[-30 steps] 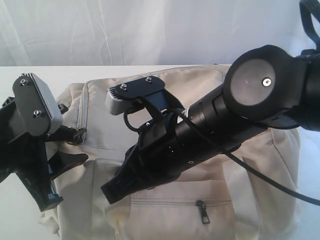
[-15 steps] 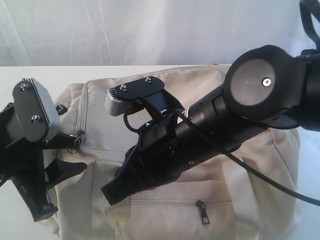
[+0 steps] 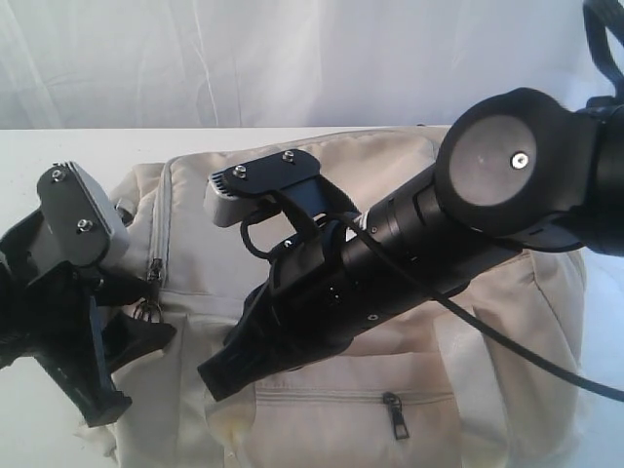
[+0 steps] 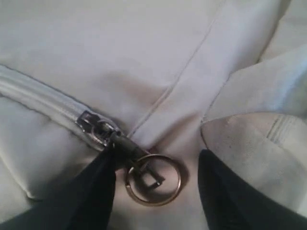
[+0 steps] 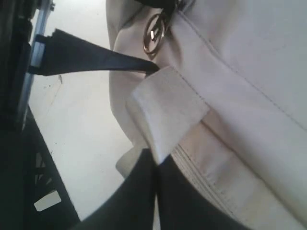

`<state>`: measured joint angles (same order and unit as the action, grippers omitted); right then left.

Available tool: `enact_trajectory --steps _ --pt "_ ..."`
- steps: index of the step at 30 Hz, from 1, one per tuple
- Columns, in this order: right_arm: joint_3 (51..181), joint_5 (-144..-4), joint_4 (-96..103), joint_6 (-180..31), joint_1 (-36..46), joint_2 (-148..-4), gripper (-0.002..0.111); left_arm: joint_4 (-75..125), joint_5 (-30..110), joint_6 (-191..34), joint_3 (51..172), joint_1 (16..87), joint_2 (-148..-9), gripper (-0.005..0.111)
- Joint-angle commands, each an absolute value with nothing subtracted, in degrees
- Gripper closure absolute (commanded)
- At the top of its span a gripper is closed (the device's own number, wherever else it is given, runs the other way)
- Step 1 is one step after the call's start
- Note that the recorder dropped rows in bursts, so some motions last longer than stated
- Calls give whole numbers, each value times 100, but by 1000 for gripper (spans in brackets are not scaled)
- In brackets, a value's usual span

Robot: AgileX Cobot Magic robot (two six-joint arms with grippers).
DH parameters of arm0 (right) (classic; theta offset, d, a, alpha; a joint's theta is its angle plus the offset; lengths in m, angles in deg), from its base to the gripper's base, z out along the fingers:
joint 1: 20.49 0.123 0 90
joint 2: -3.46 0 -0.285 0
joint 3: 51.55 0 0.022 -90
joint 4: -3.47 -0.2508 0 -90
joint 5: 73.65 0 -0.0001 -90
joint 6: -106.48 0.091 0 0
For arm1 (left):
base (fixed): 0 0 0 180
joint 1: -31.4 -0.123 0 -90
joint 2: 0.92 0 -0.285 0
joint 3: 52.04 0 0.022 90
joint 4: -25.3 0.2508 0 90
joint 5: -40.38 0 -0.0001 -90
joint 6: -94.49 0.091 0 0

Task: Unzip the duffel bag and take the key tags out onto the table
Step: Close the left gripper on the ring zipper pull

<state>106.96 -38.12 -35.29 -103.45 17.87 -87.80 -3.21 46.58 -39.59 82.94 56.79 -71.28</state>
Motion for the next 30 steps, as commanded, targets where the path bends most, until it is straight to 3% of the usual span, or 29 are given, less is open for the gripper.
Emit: enact_trajectory --steps 1,5,9,19,30 --pt "10719 -3770 -3527 -10422 1761 -8735 108 -377 4680 -4079 8258 5676 -7230 50" --pt "10719 -3770 -3527 -10422 1761 -8735 108 -377 4690 -4079 8258 5676 -7230 51" --pt "10719 -3770 -3527 -10422 1761 -8735 108 -377 4655 -4079 8258 5676 -7230 59" --pt "10719 -3770 -3527 -10422 1761 -8735 108 -377 4939 -4117 8420 5676 -7148 107" --pt "10719 -3759 -3527 -10424 1771 -8744 108 260 5718 -4878 8809 5667 -6681 107"
